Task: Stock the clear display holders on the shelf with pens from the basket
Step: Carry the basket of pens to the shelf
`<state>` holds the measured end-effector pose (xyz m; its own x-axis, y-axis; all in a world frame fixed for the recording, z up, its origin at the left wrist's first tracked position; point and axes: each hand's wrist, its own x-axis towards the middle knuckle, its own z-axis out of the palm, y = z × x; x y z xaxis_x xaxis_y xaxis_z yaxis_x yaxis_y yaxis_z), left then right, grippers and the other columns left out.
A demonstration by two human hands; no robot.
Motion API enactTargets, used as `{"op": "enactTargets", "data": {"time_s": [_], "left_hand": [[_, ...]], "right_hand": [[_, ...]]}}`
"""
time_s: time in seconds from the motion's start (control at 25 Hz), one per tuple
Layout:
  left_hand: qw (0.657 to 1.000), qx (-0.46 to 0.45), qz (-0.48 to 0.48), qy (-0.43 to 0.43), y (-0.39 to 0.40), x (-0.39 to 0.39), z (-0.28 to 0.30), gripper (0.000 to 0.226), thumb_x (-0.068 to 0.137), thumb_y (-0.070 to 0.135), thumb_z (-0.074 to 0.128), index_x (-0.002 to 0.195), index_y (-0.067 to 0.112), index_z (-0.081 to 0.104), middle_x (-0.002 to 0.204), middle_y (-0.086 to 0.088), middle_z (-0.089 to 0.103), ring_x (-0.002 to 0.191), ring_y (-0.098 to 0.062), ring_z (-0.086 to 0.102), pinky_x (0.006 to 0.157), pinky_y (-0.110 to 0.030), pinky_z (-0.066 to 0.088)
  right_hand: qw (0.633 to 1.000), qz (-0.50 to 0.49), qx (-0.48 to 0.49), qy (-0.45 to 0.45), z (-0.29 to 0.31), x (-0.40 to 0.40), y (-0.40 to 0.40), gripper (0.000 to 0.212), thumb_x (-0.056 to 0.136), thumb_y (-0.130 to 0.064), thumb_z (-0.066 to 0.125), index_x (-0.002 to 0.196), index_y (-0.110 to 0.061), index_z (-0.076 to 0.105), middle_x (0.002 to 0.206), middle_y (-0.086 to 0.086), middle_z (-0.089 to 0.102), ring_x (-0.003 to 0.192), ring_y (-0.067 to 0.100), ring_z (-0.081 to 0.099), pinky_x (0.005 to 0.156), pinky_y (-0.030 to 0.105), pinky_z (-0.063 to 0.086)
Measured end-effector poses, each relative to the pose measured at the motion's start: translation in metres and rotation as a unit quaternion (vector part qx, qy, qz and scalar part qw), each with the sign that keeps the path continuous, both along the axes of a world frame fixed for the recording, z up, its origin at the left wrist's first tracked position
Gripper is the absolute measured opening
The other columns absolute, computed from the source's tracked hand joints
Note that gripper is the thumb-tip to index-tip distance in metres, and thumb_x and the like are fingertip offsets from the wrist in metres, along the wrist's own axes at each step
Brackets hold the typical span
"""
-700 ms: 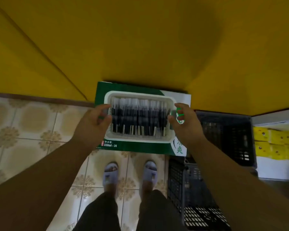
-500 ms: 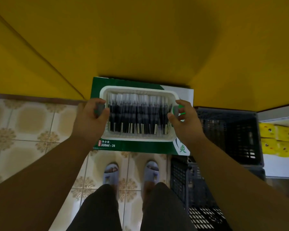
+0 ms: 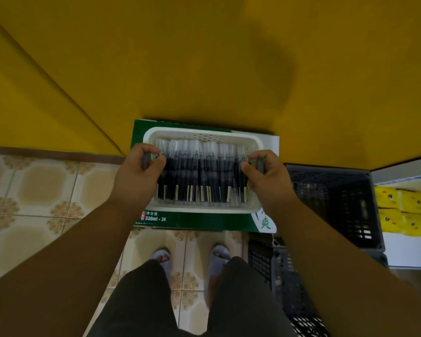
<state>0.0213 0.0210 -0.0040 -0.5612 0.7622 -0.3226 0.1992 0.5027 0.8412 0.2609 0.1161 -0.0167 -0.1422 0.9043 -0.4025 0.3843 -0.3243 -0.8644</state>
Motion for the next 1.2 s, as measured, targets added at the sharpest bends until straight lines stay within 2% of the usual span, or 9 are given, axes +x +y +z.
{"op": "enactTargets", "data": {"time_s": [0.16,0.36,0.52,0.68,0.8,0.88,1.04,1.12,1.2], "left_hand": [[1.0,0.001,-0.003,0.006,-0.021,0.011,0.084,0.01,0.097,0.03,0.056,0.105,0.025,0.054,0.077,0.002,0.05,0.061,0.006,0.052,0.057,-0.021,0.041],[0.999,0.036,-0.02,-0.009,-0.042,0.014,0.184,0.003,0.095,0.037,0.057,0.095,0.034,0.056,0.091,0.014,0.056,0.078,-0.015,0.051,0.069,-0.033,0.042],[0.991,0.071,-0.113,-0.01,-0.038,0.023,0.226,0.009,0.097,0.036,0.056,0.105,0.031,0.056,0.098,0.015,0.056,0.088,-0.01,0.055,0.069,-0.03,0.043],[0.96,0.107,-0.252,-0.052,-0.033,0.038,0.249,0.017,0.099,0.031,0.055,0.115,0.03,0.054,0.1,0.02,0.051,0.093,0.002,0.05,0.077,-0.027,0.041],[0.934,0.099,-0.337,-0.069,-0.046,0.058,0.258,0.017,0.098,0.028,0.056,0.114,0.034,0.055,0.1,0.018,0.05,0.09,0.001,0.049,0.08,-0.031,0.042],[0.911,0.092,-0.396,-0.068,-0.066,0.083,0.265,0.015,0.097,0.028,0.057,0.111,0.035,0.056,0.099,0.015,0.053,0.085,-0.003,0.051,0.072,-0.029,0.043],[0.85,0.092,-0.516,-0.052,-0.121,0.149,0.276,0.012,0.098,0.028,0.055,0.108,0.034,0.057,0.09,0.018,0.051,0.08,-0.003,0.052,0.065,-0.026,0.041],[0.815,0.085,-0.571,-0.053,-0.155,0.186,0.274,0.009,0.098,0.03,0.056,0.105,0.035,0.058,0.087,0.017,0.051,0.077,-0.009,0.052,0.067,-0.03,0.043],[0.776,0.079,-0.623,-0.053,-0.199,0.227,0.271,0.009,0.097,0.03,0.057,0.104,0.034,0.06,0.095,0.017,0.055,0.082,-0.005,0.053,0.075,-0.034,0.044]], "right_hand": [[1.0,0.006,-0.016,0.004,0.086,0.008,-0.024,0.014,0.092,-0.02,0.068,0.098,-0.021,0.055,0.074,0.004,0.043,0.059,0.016,0.038,0.058,0.031,0.041],[1.0,-0.021,0.016,0.014,0.191,0.023,-0.058,0.016,0.089,-0.027,0.071,0.096,-0.026,0.057,0.076,0.005,0.046,0.059,0.015,0.04,0.056,0.032,0.042],[0.994,-0.093,0.063,0.016,0.238,0.038,-0.091,0.017,0.088,-0.029,0.072,0.095,-0.027,0.057,0.087,0.011,0.053,0.064,0.016,0.045,0.059,0.033,0.044],[0.971,-0.221,0.093,-0.002,0.262,0.056,-0.153,0.018,0.087,-0.033,0.073,0.094,-0.028,0.058,0.098,0.017,0.058,0.065,0.017,0.047,0.062,0.035,0.046],[0.943,-0.32,0.094,-0.01,0.27,0.065,-0.216,0.017,0.086,-0.031,0.073,0.093,-0.026,0.059,0.095,0.016,0.059,0.069,0.017,0.052,0.064,0.035,0.049],[0.917,-0.39,0.088,-0.008,0.272,0.077,-0.264,0.017,0.085,-0.03,0.074,0.093,-0.026,0.06,0.093,0.012,0.061,0.071,0.017,0.054,0.064,0.035,0.051],[0.844,-0.53,0.085,0.015,0.272,0.104,-0.378,0.015,0.083,-0.029,0.075,0.089,-0.03,0.062,0.086,0.005,0.06,0.07,0.016,0.054,0.061,0.032,0.047],[0.805,-0.587,0.085,0.015,0.272,0.115,-0.441,0.014,0.084,-0.026,0.075,0.091,-0.026,0.062,0.085,0.008,0.06,0.071,0.017,0.054,0.062,0.034,0.048],[0.755,-0.65,0.087,0.023,0.271,0.122,-0.511,0.014,0.085,-0.022,0.074,0.094,-0.021,0.063,0.08,0.004,0.057,0.068,0.015,0.052,0.06,0.031,0.047]]}}
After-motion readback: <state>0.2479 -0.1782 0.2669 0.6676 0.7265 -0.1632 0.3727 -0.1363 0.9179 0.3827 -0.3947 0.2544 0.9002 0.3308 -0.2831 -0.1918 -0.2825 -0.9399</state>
